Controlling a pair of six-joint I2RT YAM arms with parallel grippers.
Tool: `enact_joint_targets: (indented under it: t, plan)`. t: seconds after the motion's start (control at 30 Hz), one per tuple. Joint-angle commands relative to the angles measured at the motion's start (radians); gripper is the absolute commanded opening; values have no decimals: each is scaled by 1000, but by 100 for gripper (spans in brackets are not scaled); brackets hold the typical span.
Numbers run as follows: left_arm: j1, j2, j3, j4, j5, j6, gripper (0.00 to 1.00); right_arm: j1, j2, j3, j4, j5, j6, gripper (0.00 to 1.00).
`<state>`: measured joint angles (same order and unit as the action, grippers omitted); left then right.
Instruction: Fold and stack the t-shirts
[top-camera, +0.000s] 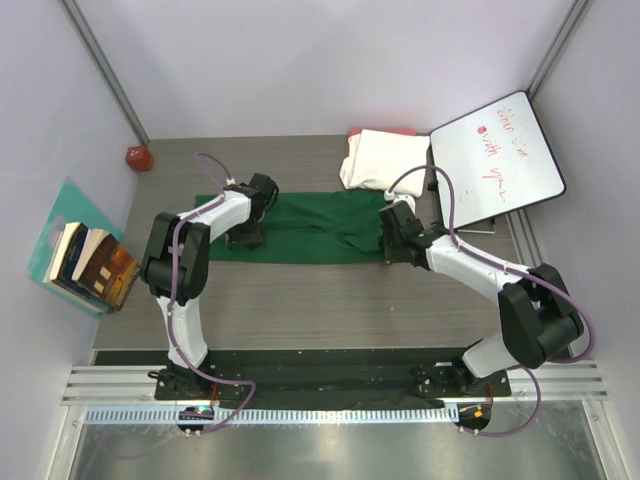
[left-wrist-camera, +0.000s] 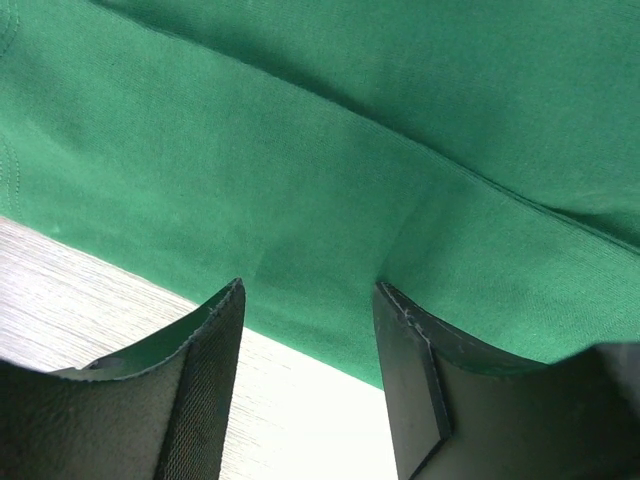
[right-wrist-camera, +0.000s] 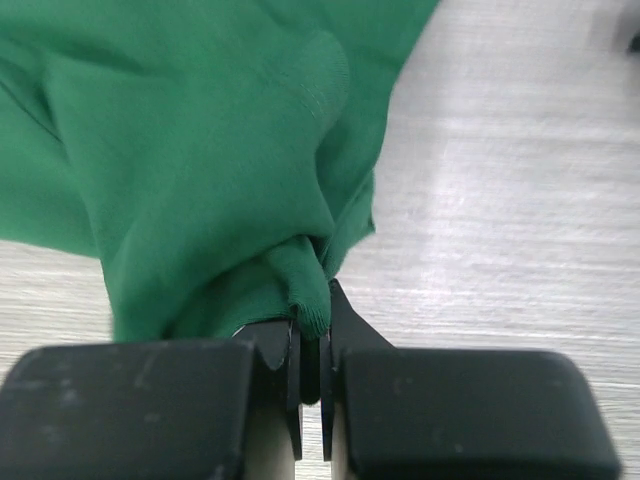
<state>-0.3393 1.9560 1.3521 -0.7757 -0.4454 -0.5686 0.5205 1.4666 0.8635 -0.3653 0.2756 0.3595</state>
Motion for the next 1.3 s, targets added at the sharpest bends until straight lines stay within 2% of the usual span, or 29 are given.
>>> enact_joint_targets:
  t: [0.0, 0.23, 0.5, 0.63, 0.93, 1.03, 1.27]
  plan:
    - [-17, 70, -18, -45, -48, -13, 55, -1, 11, 132, -58, 43, -34, 1]
    - [-18, 28, -67, -60, -113, -69, 53, -1, 98, 337, -234, 62, -119, 1]
    - [-17, -6, -96, -77, -95, -77, 53, -7, 139, 468, -444, 34, -93, 1]
    - [-17, -12, -113, -83, -87, -83, 53, -8, 121, 470, -543, 31, -77, 1]
    - [-17, -60, -134, -117, -108, -91, 54, -20, 100, 419, -650, -24, -28, 2]
    - [-17, -69, -136, -125, -111, -91, 54, -27, 113, 407, -690, -64, -11, 6]
    - [-17, -83, -131, -119, -108, -86, 54, -30, 46, 322, -676, -88, 59, 22]
